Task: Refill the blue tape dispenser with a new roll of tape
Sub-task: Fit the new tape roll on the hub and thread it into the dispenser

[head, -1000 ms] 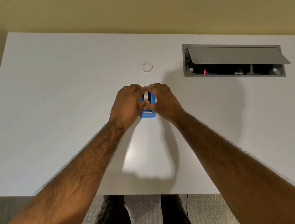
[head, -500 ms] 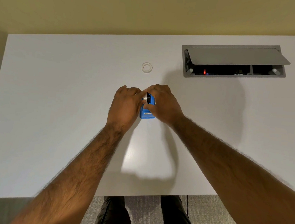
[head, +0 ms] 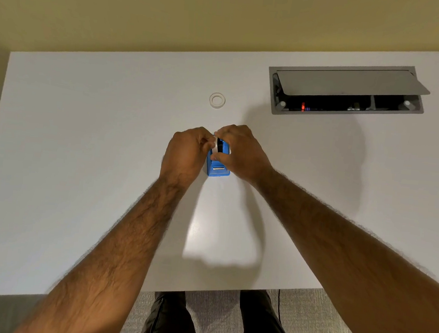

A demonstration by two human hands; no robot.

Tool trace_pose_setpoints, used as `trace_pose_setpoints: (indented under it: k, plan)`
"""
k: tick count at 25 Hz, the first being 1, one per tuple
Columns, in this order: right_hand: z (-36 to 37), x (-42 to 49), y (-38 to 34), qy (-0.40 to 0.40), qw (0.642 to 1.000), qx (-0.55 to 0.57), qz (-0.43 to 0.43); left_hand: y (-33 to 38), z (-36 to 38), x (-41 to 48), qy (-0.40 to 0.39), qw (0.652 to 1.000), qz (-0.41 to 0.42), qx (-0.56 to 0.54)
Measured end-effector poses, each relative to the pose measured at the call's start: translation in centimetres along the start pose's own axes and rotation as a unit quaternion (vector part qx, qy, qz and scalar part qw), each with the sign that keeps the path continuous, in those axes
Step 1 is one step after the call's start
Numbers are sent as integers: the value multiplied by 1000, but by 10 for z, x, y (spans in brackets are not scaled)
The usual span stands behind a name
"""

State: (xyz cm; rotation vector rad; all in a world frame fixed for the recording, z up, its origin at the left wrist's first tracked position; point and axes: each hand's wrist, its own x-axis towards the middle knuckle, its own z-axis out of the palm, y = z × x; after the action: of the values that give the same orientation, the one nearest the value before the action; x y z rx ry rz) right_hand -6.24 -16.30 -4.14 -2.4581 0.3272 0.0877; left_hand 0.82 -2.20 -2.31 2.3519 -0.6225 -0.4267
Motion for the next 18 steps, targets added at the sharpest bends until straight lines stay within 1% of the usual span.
trace_pose_setpoints:
  k: [3,5,9,18]
  plan:
    - [0,1,1,2,1000,-6,0,2,-2,14,-41,998,-37,-21]
    - [0,1,0,4,1000,-11,-1,4,-4,18,-50,998,-43,-17]
    - [1,1,1,7,1000,-12,-4,7,-4,16,-33,999,-31,-24]
    - [1,2,2,3,1000,-9,-5,9,0,15,-19,998,-57,-36]
